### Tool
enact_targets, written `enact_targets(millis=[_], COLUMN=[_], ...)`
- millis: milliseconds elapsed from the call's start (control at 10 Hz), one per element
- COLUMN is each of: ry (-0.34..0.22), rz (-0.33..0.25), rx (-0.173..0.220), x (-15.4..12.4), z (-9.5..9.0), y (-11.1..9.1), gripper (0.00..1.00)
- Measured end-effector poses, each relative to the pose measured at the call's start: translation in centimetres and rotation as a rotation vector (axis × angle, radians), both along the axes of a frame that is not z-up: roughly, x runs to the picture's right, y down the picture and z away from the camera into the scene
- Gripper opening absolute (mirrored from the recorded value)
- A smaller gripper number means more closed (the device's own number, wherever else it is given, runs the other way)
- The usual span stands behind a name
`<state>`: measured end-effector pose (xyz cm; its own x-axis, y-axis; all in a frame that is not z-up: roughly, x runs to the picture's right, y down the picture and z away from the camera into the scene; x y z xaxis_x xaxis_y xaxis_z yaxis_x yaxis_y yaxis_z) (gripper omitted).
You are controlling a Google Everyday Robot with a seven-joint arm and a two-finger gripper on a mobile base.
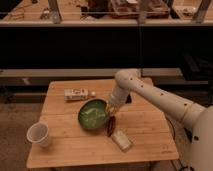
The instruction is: Drag the ceramic bowl in a circle
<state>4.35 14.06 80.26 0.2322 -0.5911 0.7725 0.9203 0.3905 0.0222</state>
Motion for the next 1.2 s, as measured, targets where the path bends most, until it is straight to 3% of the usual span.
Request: enact_targets(millis=[200,300,600,700,1000,1200], ry=[0.025,0.009,-0.106,-0.149,-0.219,-0.257], rz=[0.007,-0.001,-0.083,-0.115,-0.17,-0.204], rx=[-0.027,-0.035,-0.04,-0.046,-0.059,-0.06], x=[1.1,1.4,-0.8,-2.9,-6.7,-9.6], z=[-1.1,-1.8,-3.4,-3.7,-2.8,-1.1], y=[2.6,4.0,6.8,7.6,8.0,7.2], gripper=[0.0,0.0,0.0,0.0,0.0,0.0])
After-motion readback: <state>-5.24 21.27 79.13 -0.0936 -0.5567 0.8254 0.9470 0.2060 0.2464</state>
